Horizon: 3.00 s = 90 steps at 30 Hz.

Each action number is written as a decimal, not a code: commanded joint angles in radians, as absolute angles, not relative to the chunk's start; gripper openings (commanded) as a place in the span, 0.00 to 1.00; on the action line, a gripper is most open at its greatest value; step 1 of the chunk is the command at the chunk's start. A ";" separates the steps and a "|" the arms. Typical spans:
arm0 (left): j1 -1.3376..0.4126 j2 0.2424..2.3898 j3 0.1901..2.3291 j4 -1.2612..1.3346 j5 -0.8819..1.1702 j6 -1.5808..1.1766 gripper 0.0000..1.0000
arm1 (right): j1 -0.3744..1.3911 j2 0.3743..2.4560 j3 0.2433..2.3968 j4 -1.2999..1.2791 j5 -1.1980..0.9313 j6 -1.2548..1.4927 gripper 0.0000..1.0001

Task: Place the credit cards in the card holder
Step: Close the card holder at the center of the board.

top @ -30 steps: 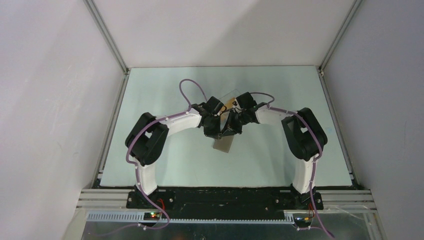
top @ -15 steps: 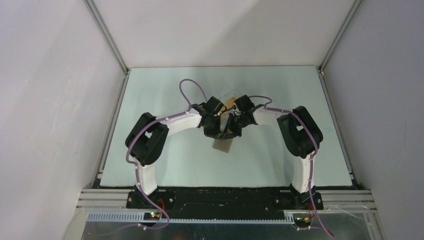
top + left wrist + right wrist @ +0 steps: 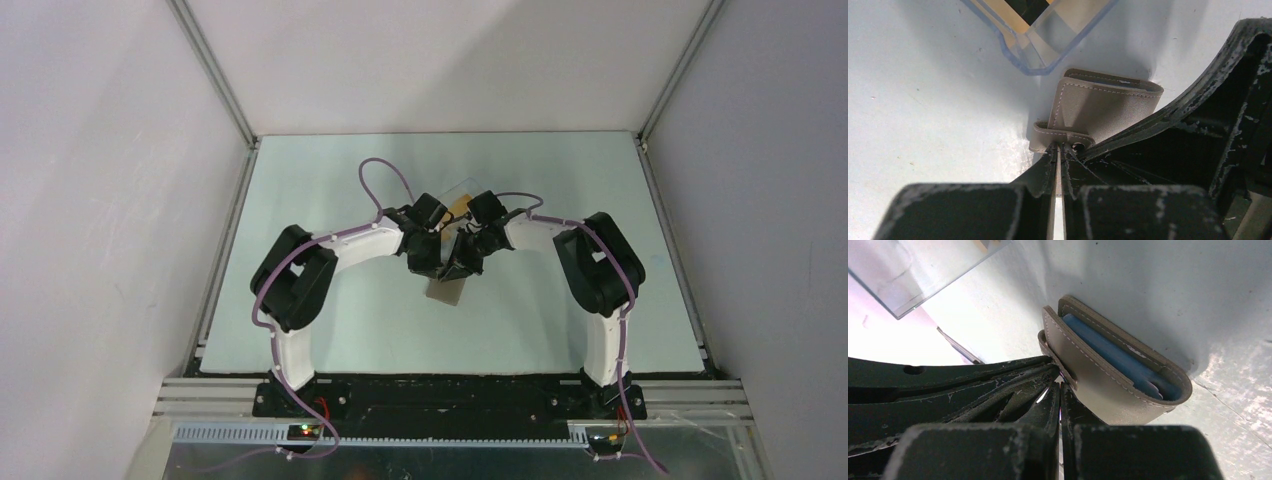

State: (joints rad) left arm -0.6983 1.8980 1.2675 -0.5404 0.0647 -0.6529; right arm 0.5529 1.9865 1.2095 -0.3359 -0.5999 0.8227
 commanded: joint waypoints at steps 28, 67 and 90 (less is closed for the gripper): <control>-0.806 1.945 1.341 -0.692 -0.132 -0.667 0.03 | 0.534 2.154 1.230 -0.533 -0.331 0.840 0.00; -0.631 1.606 1.200 -0.618 -0.008 -0.677 0.30 | 0.460 1.760 1.121 -0.401 -0.623 0.793 0.36; -0.659 1.688 1.196 -0.537 0.097 -0.688 0.33 | 0.489 1.929 1.195 -0.486 -0.598 0.764 0.32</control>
